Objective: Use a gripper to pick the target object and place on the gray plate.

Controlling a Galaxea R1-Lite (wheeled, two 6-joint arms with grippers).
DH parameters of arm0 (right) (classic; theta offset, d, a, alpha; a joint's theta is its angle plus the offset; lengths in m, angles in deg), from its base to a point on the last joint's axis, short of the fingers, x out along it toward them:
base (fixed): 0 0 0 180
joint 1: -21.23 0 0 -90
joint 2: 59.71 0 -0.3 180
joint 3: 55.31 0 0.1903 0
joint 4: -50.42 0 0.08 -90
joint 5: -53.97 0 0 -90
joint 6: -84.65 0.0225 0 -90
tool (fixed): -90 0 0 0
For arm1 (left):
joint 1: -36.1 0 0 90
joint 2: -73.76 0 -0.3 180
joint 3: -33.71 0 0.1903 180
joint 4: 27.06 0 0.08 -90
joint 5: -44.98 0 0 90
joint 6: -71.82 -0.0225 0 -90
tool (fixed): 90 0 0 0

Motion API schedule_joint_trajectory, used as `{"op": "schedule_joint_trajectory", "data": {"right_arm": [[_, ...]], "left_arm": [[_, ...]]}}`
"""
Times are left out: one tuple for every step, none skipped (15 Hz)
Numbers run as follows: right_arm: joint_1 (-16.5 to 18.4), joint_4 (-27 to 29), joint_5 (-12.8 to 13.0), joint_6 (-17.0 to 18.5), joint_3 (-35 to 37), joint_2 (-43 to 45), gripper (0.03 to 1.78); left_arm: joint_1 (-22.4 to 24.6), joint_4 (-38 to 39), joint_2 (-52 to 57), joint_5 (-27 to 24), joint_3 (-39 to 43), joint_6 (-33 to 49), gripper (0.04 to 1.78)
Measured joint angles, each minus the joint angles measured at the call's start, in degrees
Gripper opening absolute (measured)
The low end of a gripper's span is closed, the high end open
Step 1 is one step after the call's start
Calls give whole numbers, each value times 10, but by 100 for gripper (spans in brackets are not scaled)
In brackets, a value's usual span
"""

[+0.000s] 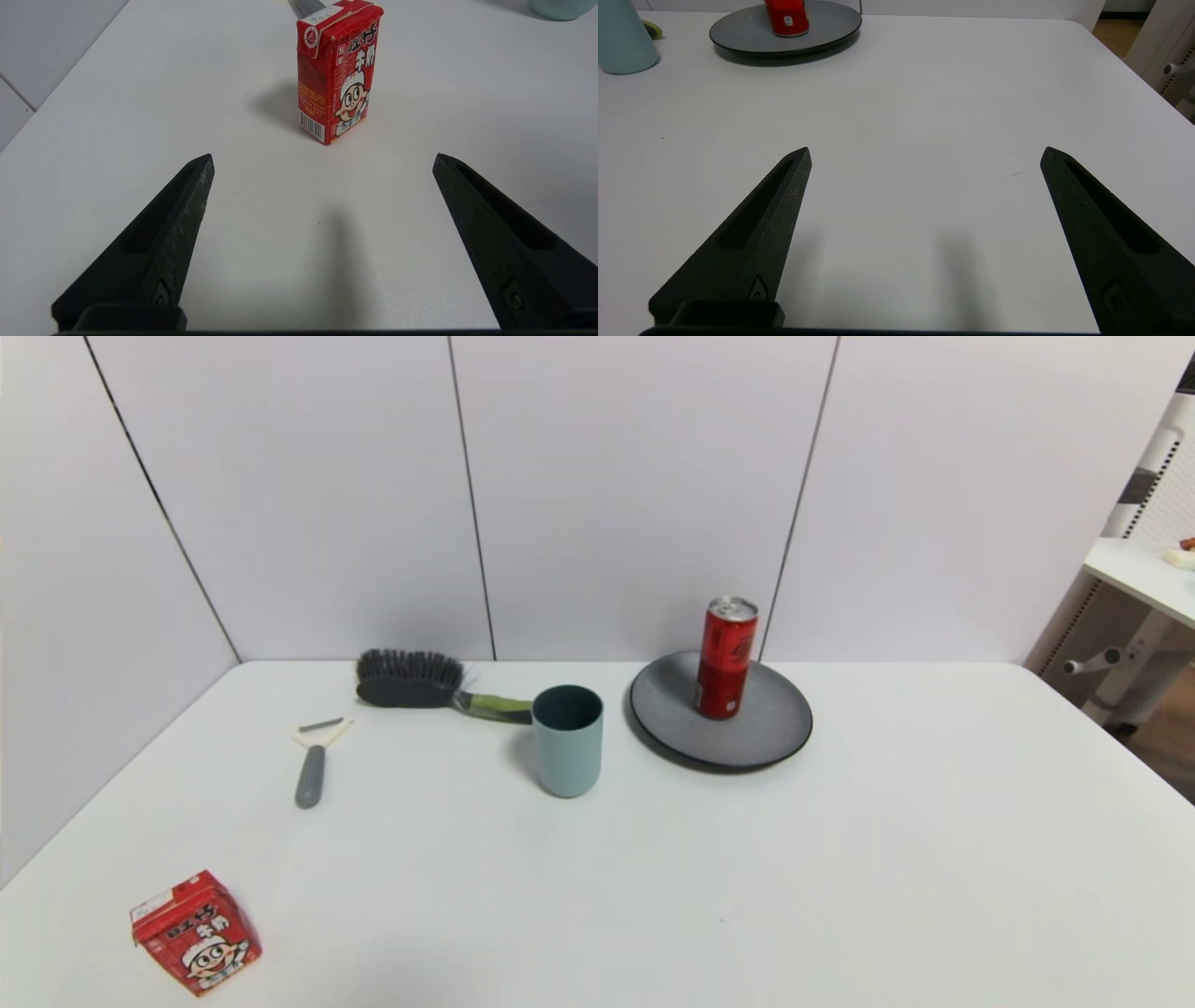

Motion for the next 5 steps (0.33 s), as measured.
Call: {"op": "schedule_joint_trajectory", "data": {"right_arm": [[0, 0, 1, 4, 0, 0, 169], [0, 0, 2, 6, 0, 0, 169], [0, 0, 3, 7, 0, 0, 169], [0, 0, 3, 8, 0, 0, 169], [0, 0, 3, 9, 0, 0, 169]], "left_arm": [[0, 0, 0, 0, 0, 0, 169], [0, 0, 0, 0, 0, 0, 169], [0, 0, 0, 0, 0, 0, 169], [0, 0, 0, 0, 0, 0, 169], [0, 0, 0, 0, 0, 0, 169]]}}
